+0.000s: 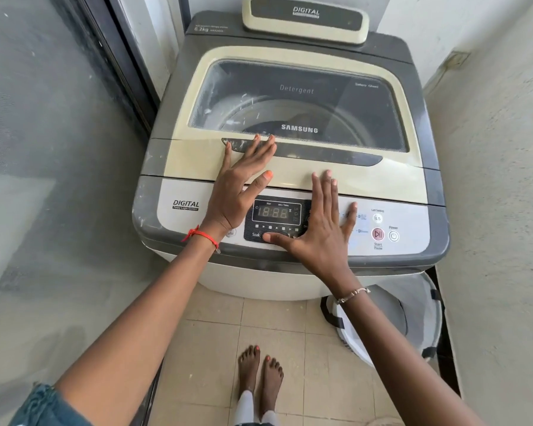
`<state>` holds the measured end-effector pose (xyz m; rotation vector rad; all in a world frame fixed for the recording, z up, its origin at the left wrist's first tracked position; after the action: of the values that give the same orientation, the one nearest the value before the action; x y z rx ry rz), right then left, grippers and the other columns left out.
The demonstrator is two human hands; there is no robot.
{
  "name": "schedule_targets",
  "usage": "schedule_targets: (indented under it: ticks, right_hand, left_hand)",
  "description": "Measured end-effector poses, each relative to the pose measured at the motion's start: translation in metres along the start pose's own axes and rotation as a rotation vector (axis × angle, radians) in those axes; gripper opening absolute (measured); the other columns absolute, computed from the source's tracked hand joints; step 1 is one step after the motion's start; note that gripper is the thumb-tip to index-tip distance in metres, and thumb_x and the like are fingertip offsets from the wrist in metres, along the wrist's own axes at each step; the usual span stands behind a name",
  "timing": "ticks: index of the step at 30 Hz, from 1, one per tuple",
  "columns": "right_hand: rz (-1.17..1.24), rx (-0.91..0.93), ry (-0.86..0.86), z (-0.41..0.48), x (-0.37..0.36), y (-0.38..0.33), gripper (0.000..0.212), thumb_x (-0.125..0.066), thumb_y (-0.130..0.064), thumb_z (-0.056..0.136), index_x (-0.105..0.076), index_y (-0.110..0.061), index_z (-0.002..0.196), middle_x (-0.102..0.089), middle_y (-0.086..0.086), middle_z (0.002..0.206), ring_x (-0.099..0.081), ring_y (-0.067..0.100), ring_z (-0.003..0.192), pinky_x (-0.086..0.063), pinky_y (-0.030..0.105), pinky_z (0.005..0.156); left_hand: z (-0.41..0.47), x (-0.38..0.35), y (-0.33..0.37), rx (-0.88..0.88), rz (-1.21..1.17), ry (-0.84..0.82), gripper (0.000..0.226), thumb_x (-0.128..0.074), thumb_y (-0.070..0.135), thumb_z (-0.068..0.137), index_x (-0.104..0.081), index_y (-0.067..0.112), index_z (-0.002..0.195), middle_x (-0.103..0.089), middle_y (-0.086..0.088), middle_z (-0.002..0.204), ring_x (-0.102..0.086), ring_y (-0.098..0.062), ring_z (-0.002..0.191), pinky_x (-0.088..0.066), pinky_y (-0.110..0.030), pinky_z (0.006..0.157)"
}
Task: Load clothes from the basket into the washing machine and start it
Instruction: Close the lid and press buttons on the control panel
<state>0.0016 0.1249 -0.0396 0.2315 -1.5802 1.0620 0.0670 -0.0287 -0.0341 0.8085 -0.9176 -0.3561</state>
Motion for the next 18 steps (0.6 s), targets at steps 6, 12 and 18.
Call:
schedule_targets:
  ticks: [6, 12, 18]
  right_hand:
    - [0.083, -0.052, 0.006, 0.0, 0.001, -0.007, 0.121, -0.067, -0.066, 0.055, 0.004, -0.026, 0.144, 0.011, -0.008, 0.154, 0.014, 0.004, 0.14, 0.016, 0.048, 0.112]
    - [0.184, -0.049, -0.028, 0.002, 0.001, -0.011, 0.116, -0.069, -0.056, 0.055, 0.003, -0.033, 0.143, 0.011, -0.011, 0.154, 0.013, 0.0, 0.138, 0.02, 0.045, 0.11]
    - [0.283, 0.17, -0.038, 0.018, 0.001, -0.016, 0.101, -0.069, -0.045, 0.066, -0.013, -0.011, 0.143, -0.014, -0.008, 0.151, -0.01, -0.005, 0.137, -0.01, 0.05, 0.115]
  left_hand:
    - [-0.002, 0.002, 0.007, 0.022, -0.057, -0.043, 0.059, -0.027, 0.038, 0.092, -0.038, 0.005, 0.139, -0.034, -0.005, 0.149, -0.019, -0.014, 0.143, 0.009, -0.029, 0.116]
    - [-0.006, 0.006, 0.011, 0.028, -0.228, -0.206, 0.072, -0.018, 0.059, 0.093, -0.046, 0.007, 0.135, -0.045, -0.004, 0.143, -0.034, -0.01, 0.137, -0.001, -0.035, 0.118]
    - [-0.008, 0.005, 0.008, 0.003, -0.354, -0.299, 0.067, -0.015, 0.061, 0.093, -0.04, 0.016, 0.135, -0.044, 0.017, 0.139, -0.034, -0.005, 0.136, -0.004, -0.039, 0.118]
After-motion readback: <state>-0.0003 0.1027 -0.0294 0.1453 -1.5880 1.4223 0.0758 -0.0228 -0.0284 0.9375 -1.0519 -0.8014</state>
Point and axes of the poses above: each hand's wrist, its own z-axis towards the middle knuckle, its own x-axis out of the back of the hand, y = z × x, the point moved 1 cm from there along z, towards the middle knuckle
